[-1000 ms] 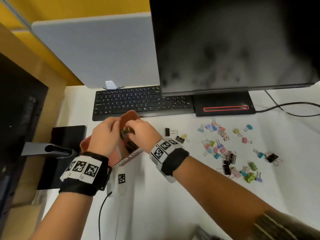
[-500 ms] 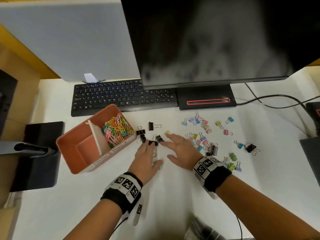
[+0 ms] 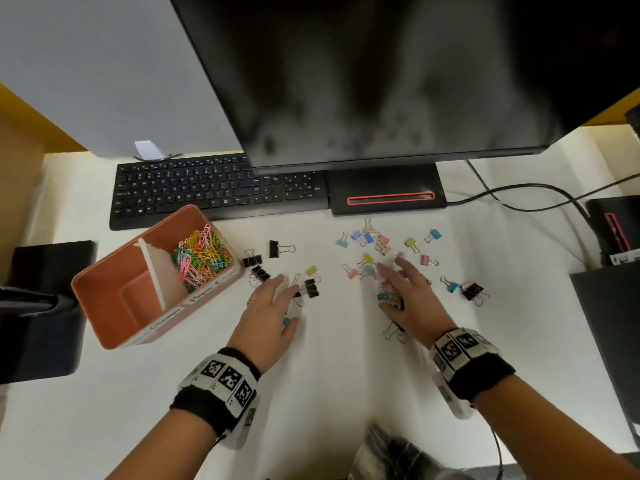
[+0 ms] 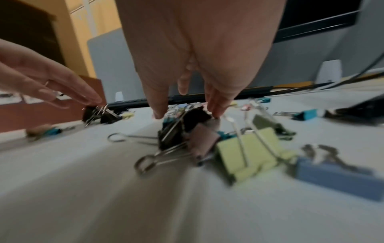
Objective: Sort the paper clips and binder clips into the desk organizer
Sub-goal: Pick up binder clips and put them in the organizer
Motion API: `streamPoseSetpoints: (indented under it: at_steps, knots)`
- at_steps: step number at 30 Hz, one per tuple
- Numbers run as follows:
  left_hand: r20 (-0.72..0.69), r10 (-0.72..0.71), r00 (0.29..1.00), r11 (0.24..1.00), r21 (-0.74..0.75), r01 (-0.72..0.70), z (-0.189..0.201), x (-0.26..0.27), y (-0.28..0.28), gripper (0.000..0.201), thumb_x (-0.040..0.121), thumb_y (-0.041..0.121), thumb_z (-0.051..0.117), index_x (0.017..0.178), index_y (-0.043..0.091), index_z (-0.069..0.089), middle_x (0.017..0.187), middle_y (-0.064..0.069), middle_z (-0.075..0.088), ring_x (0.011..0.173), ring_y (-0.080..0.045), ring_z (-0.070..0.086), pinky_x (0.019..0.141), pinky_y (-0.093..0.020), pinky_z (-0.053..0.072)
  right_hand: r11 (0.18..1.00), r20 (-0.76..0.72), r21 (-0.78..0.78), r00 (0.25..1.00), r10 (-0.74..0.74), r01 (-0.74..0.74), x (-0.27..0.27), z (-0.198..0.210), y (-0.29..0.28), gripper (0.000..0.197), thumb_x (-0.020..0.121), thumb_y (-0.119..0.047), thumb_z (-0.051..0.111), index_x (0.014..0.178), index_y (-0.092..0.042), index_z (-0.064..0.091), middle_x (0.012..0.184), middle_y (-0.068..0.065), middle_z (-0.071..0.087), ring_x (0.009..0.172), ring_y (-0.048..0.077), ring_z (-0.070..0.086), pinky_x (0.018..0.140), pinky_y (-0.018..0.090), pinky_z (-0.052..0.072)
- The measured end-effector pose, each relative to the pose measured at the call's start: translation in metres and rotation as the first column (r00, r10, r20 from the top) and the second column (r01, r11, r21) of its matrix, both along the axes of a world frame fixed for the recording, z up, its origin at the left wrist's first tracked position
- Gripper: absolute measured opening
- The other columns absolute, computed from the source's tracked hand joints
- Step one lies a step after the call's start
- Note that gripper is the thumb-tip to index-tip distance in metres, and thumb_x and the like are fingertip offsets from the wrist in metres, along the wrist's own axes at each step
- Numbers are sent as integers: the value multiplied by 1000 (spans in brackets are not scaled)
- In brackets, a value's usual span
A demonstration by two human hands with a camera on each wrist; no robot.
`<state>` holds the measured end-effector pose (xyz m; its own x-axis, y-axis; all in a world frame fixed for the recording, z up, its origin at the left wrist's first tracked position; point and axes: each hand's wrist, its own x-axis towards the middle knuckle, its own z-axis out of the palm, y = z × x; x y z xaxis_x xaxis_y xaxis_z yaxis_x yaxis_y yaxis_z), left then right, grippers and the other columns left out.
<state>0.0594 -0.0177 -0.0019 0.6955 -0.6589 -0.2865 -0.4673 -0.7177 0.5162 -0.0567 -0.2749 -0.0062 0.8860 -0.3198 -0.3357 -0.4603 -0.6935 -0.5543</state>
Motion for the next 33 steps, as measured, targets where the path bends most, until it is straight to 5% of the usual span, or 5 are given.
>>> streamPoseSetpoints:
  at_steps: [5, 8, 15, 26, 33]
  knots:
    - [89, -98, 991, 965, -237, 116, 13, -15, -47, 33, 85, 14, 57, 119, 19, 55, 116, 0, 51, 108, -19, 50, 97, -29, 39, 994, 154, -54, 985, -81, 90, -19, 13, -27, 44, 73, -28, 76, 114, -21, 62, 125, 3, 52, 115, 23, 49, 98, 39, 46]
    - [-26, -184, 983, 959, -224, 173, 12, -31, -80, 42, 88, 23, 57, 129, 22, 47, 129, 0, 44, 118, -17, 43, 104, -31, 37, 989, 128, -145, 992, 1, 17, -39, 16, -34, 44, 66, -36, 80, 107, -23, 66, 108, 2, 57, 95, 22, 54, 84, 38, 49]
    - [-79, -272, 959, 955, 102, 279, -10, -57, -135, 75, 76, 38, 67, 139, 38, 26, 151, 0, 17, 132, -24, 28, 108, -40, 30, 999, 5, -22, 999, 39, -39, -58, -15, -47, 55, 69, -23, 79, 121, -22, 60, 127, 10, 46, 110, 27, 48, 97, 32, 41]
    - [-51, 27, 998, 996, -83, -32, -13, -45, -108, 30, 75, 29, 73, 96, 20, 54, 124, 2, 44, 113, -11, 37, 98, -24, 33, 993, 163, 41, 980, -113, 108, -57, -9, -78, 39, 82, -2, 60, 117, -18, 61, 128, 4, 47, 118, 20, 46, 85, 34, 49]
    - [-10, -6, 1000, 1000, 16, 6, -13, -46, -127, 44, 77, 31, 71, 118, 26, 57, 127, 0, 45, 120, -20, 41, 101, -35, 37, 985, 233, 107, 960, -154, 132, -65, -7, -94, 47, 86, 7, 45, 125, -16, 55, 141, 9, 41, 131, 23, 40, 108, 39, 39]
